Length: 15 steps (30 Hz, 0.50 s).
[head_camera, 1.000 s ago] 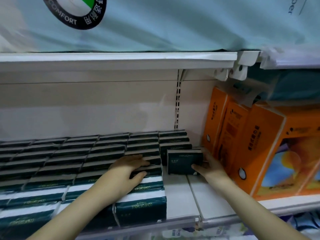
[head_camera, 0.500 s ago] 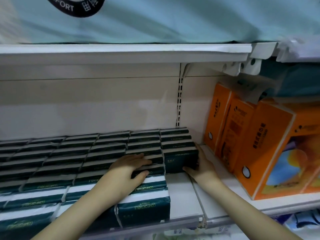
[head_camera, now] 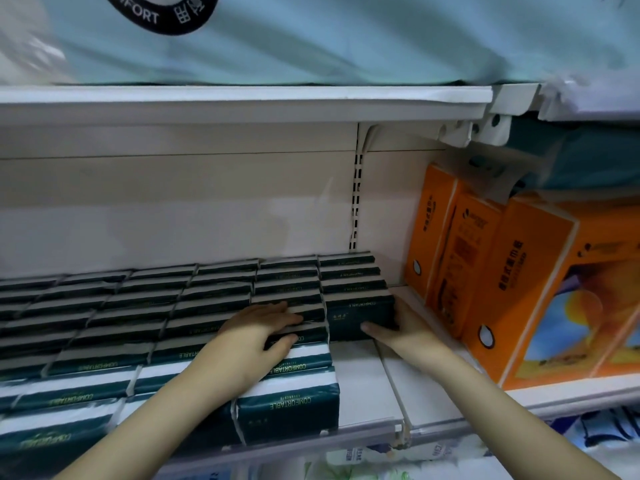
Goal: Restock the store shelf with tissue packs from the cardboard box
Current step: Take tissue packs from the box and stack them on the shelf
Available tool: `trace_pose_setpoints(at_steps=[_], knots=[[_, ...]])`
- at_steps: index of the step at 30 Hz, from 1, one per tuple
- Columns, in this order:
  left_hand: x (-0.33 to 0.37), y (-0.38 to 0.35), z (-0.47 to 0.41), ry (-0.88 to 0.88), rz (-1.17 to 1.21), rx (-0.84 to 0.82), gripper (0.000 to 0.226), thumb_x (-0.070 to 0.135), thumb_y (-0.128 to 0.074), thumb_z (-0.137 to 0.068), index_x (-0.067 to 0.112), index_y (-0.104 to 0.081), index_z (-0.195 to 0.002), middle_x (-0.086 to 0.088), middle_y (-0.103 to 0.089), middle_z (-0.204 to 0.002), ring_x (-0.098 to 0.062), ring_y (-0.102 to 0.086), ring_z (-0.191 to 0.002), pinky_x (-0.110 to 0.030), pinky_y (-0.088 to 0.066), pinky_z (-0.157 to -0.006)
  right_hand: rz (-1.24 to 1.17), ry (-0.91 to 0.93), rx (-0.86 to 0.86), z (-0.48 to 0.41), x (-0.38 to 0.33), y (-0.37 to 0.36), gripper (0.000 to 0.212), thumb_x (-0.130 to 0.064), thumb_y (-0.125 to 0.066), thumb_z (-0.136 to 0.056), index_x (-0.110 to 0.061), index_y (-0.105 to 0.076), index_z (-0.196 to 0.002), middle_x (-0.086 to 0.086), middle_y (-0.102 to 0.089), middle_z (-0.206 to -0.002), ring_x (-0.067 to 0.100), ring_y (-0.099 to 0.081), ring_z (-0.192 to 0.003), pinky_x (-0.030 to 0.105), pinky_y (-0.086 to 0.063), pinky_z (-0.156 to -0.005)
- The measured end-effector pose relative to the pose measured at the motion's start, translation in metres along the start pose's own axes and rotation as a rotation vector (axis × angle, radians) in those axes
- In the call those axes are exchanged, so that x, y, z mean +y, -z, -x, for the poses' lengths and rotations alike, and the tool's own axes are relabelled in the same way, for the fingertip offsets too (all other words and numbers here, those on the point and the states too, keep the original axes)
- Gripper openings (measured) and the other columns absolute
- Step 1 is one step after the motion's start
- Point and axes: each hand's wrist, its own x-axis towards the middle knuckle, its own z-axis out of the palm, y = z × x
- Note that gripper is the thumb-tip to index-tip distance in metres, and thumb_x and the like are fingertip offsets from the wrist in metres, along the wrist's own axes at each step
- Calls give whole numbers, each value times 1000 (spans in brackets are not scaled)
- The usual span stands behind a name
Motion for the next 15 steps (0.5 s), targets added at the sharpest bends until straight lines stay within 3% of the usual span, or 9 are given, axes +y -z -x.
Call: trace_pose_setpoints(at_steps=[3,6,8,10,13,15], knots=[[5,5,0,12,-53,-25,43,42,-47,-98,42,-43,-141,13,-33,-154,-5,-27,-142,-19,-21,-114,-76,26,136,5,-11,6,74,-43,-64,-89,-25,-29,-151,-7,-35,-153,17,-36,-140,23,-32,-103],[14,11,-3,51,11,18,46,40,-49,-98,43,-40,-142,13,-32,-154,-7,-29,-141,-20,-25,-113,-127,113,254,15,-26,10,62,-41,-57,-94,-32,-30,-150,-12,-33,-152,10,-31,-139,26,-28,-110],[26,16,-3,87,133,68,48,38,-49,-98,43,-37,-143,15,-36,-150,-7,-34,-138,-16,-30,-106,-149,188,277,23,-36,11,50,-36,-54,-97,-35,-38,-144,-20,-40,-140,0,-34,-129,11,-29,-101],[35,18,-3,142,309,109,45,37,-48,-98,49,-37,-140,14,-48,-137,-8,-48,-121,-16,-38,-91,-204,239,256,30,-47,11,43,-31,-53,-98,-32,-43,-140,-23,-43,-131,-3,-39,-123,-5,-31,-84],[49,20,-2,193,479,209,41,35,-44,-99,61,-34,-129,16,-58,-100,-9,-49,-85,-12,-38,-64,-251,304,212,42,-57,15,40,-29,-52,-98,-30,-47,-138,-24,-49,-126,-16,-46,-111,-6,-35,-79],[58,21,0,190,510,261,43,33,-42,-100,53,-34,-137,18,-56,-105,-5,-48,-83,-7,-37,-63,-270,335,188,48,-60,20,38,-30,-50,-99,-30,-48,-136,-29,-51,-120,-26,-46,-102,-5,-36,-78]])
